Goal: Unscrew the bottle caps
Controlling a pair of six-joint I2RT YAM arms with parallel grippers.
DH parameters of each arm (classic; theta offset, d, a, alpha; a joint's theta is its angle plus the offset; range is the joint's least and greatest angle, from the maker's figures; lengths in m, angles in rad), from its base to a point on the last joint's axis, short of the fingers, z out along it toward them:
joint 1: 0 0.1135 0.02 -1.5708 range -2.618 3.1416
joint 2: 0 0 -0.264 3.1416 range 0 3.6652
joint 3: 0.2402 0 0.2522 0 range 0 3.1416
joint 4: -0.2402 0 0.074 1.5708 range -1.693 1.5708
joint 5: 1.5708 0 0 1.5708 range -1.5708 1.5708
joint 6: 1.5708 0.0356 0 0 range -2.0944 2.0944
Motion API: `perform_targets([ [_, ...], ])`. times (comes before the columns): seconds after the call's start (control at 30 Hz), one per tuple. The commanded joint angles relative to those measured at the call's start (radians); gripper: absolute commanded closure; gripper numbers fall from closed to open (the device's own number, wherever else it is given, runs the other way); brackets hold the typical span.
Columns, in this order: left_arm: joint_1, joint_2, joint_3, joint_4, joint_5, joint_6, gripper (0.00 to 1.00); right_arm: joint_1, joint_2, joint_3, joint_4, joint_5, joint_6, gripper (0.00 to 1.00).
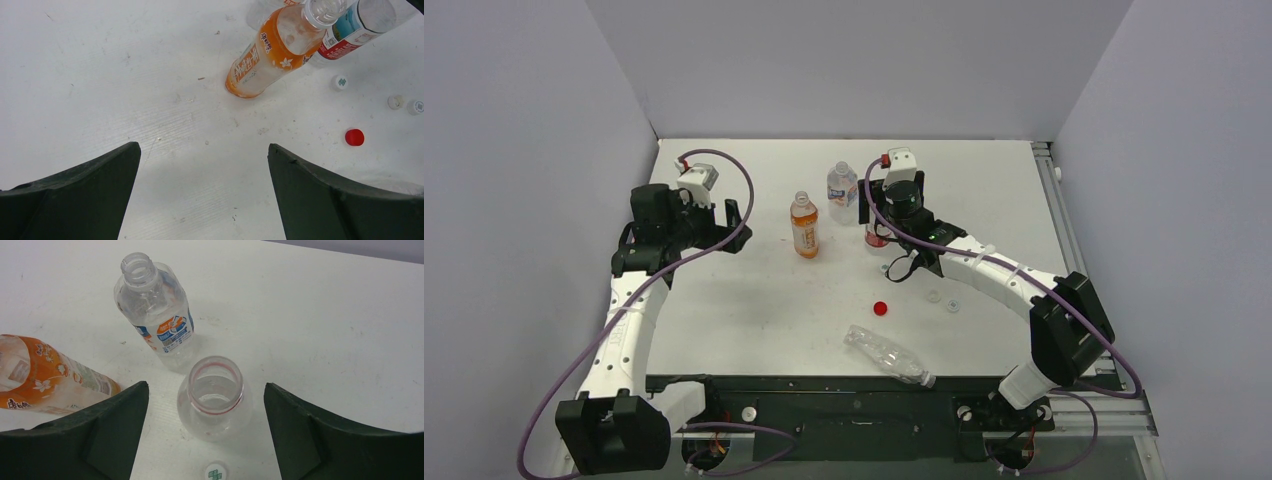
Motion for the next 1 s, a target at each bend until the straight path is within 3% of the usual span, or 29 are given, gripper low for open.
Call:
perform_targets([
  [0.0, 0.002, -0.024, 0.007, 0.062, 0.015, 0.007, 0.03, -0.010, -0.027, 0.041, 0.001, -0.008, -0.002, 0.20],
  [0.27, 0.001, -0.020, 0.013, 0.067, 0.020, 0.004, 0.04, -0.014, -0.068, 0.054, -0.031, -0.004, -0.006, 0.18],
  [0.47, 0.001, -0.010, -0.025, 0.158, -0.005, -0.023, 0.03, -0.060, -0.223, 0.010, -0.066, 0.033, 0.013, 0.17],
  [0.63, 0.003, 0.047, -0.097, 0.294, -0.037, -0.033, 0.03, -0.219, -0.402, -0.089, -0.097, 0.049, 0.077, 0.17],
  [0.73, 0.009, 0.097, -0.125, 0.366, -0.079, -0.033, 0.03, -0.342, -0.472, -0.133, -0.139, 0.200, 0.159, 0.16],
  [0.8, 0.017, 0.125, -0.176, 0.422, -0.089, -0.033, 0.03, -0.409, -0.515, -0.217, -0.074, 0.296, 0.175, 0.16],
  [0.9, 0.039, 0.146, -0.256, 0.538, -0.083, -0.033, 0.03, -0.472, -0.552, -0.440, 0.210, 0.395, 0.167, 0.16],
  [0.97, 0.049, 0.151, -0.318, 0.638, -0.089, -0.033, 0.03, -0.508, -0.555, -0.526, 0.310, 0.457, 0.162, 0.16],
])
